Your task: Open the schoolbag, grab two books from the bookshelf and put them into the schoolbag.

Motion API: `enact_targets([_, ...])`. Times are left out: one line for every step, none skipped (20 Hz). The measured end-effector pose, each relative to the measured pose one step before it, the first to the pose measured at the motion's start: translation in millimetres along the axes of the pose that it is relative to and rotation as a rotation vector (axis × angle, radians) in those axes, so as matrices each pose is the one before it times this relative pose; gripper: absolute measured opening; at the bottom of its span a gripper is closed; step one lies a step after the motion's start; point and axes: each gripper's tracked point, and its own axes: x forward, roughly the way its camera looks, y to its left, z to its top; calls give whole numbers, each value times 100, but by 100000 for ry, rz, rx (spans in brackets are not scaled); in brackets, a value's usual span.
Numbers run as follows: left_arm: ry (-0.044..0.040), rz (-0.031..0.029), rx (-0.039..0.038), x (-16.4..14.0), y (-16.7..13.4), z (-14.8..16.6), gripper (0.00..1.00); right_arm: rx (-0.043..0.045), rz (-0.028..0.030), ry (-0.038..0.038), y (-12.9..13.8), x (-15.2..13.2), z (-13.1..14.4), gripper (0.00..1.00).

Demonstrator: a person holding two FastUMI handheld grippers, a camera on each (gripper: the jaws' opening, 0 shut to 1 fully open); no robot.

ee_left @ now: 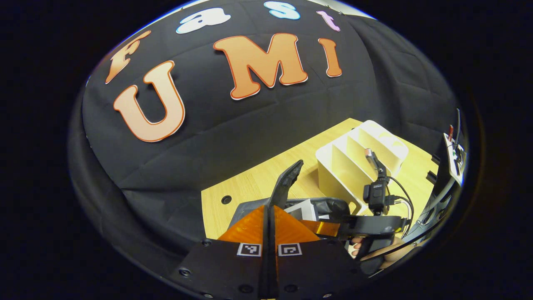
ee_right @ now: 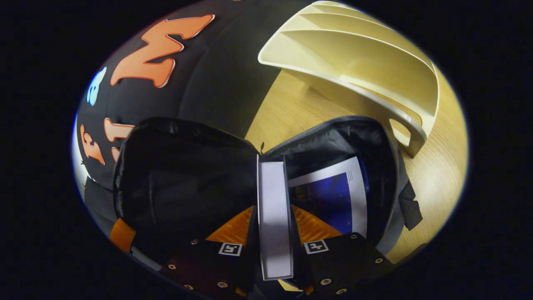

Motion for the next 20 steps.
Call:
enact_targets([702,549,-873,1,643,-480,1,-2206,-4390,2013,-841,362,-675,43])
enact_targets([736,160,-1350,245,204,-569,0,-1312,-1063,1328,-242,-526,-209,52])
enact_targets([628,356,-1545,61,341,-432,1,-361,650,452,87,-81,50,59])
enact_targets([71,-35,-1527,96,251,-334,1,3,-531,352,-15,-217,-43,77])
enact_targets([-97,-488,-1999,-173,85,-266,0,177,-1206,699,-344,-405,66,85])
enact_targets([-204,-639,-2124,-102,39,-140,0,-83,-233,584,-202,-514,-6,96])
enact_targets([-51,-384,-1949,-28,24,-185,1,-238,401,37,-36,-571,176,97])
enact_targets([38,225,-1615,23,181,-246,1,-655,-329,462,-230,-744,69,98])
enact_targets([-126,235,-1557,52,180,-259,1,-1359,-357,201,-339,-786,192,98])
enact_targets([36,-369,-1727,-118,-123,-228,1,-1981,-975,-285,-419,-948,372,98])
enact_targets([-13,-589,-1569,-32,-145,-351,1,-2098,-1189,-1222,-661,-881,763,98])
enact_targets([69,-674,-1310,-92,-169,-354,1,-2588,-1033,-1023,-597,-927,707,98])
enact_targets([-171,-257,-1096,-120,-105,-237,1,-2959,-1069,-540,-771,-1018,657,98])
enact_targets([-220,-477,-914,-254,-245,-326,1,-3251,-1217,-700,-891,-1046,691,98])
enact_targets([-79,-717,-719,-101,-255,-151,1,-3548,-1472,-1466,-1108,-1030,785,98])
enact_targets([25,-776,-728,-120,-270,-216,1,-4034,-1999,-2096,-1451,-985,837,98])
enact_targets([170,-742,-669,-210,-299,-168,1,-3992,-2703,-2827,-1706,-1036,983,98])
enact_targets([96,-610,-466,-87,-325,-236,1,-4392,-2935,-3224,-1653,-1051,1003,98])
enact_targets([3,-321,-212,-58,-307,-202,1,-4674,-3197,-3018,-1830,-937,945,98])
enact_targets([-123,98,-49,-92,-184,-162,0,-4222,-3090,-2477,-1803,-1040,830,98])
